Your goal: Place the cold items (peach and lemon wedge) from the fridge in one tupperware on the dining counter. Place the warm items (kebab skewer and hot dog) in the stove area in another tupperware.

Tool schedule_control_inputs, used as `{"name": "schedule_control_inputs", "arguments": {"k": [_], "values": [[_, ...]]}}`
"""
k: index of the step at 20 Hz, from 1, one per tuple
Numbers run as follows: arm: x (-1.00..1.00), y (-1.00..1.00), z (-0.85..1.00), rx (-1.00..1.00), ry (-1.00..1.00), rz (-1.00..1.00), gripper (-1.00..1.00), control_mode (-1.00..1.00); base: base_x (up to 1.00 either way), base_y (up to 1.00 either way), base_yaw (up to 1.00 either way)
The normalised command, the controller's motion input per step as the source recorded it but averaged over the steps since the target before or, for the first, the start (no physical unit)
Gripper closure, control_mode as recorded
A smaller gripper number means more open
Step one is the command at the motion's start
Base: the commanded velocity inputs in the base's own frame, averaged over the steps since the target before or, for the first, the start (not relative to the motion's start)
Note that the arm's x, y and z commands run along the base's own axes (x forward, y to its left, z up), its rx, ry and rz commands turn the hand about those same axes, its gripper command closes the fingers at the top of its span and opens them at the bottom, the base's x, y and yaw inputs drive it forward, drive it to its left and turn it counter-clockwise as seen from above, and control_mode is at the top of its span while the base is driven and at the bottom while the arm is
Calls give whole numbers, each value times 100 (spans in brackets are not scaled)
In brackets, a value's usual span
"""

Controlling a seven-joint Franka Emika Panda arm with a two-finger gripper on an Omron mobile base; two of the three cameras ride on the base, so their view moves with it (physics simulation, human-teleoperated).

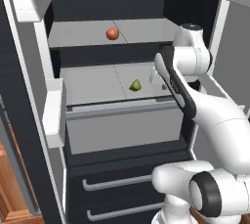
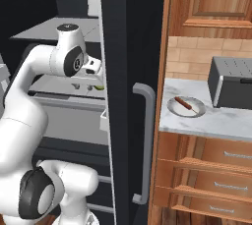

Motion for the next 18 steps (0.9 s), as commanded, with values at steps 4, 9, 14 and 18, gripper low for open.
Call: {"name": "schedule_control_inputs", "arguments": {"k": [4, 9, 14, 18], "values": [[0, 26, -6, -2, -6, -1, -100, -100, 0, 0, 0], [0, 50, -7, -3, -10, -9, -100, -100, 0, 0, 0], [32, 49, -13, 0, -16, -21, -100, -100, 0, 0, 0], [74, 37, -19, 0, 1, -25, -100, -100, 0, 0, 0]]}}
